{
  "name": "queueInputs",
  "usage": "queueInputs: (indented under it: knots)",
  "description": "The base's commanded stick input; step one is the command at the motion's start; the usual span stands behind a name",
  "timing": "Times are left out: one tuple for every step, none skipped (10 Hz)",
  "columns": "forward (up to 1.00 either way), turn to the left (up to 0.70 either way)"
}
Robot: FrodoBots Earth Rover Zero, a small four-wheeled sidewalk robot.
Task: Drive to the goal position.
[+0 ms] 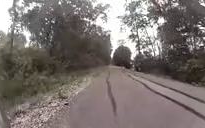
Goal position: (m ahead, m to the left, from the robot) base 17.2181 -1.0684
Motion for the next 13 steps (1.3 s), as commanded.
queueInputs:
  knots:
    - [0.7,0.0]
    - [0.7,0.0]
    - [0.7,0.0]
    - [0.7,0.0]
    - [0.7,0.0]
    - [0.7,-0.03]
    - [0.7,-0.21]
    - [0.7,-0.28]
    - [0.7,-0.1]
    - [0.7,-0.03]
    - [0.7,-0.01]
    - [0.7,0.0]
    - [0.7,0.0]
